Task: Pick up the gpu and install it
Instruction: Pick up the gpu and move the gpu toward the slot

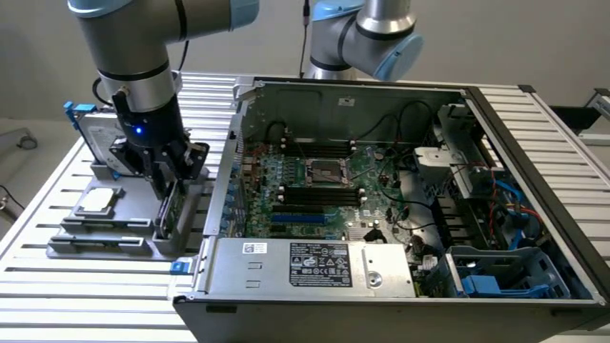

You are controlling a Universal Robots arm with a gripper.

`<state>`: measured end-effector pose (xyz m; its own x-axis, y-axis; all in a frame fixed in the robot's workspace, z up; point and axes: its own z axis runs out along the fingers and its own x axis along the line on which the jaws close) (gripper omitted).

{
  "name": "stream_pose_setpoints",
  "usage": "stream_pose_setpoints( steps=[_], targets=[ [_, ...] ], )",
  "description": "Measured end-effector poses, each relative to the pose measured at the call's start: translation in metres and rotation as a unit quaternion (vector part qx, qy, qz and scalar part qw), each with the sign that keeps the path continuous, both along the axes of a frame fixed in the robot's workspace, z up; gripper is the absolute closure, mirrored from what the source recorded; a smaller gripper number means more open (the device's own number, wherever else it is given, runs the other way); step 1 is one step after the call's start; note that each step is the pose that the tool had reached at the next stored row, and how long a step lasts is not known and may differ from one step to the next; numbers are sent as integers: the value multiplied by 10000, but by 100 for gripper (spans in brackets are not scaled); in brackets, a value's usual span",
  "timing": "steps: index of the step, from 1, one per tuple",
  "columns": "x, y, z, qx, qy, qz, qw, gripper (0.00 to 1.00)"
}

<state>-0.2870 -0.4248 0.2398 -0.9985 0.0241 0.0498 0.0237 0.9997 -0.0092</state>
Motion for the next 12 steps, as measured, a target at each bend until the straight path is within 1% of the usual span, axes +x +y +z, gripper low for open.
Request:
stream_pose_setpoints(
  steps=[12],
  targets=[
    [22, 0, -2, 0, 0, -25, 10000, 56]
  ],
)
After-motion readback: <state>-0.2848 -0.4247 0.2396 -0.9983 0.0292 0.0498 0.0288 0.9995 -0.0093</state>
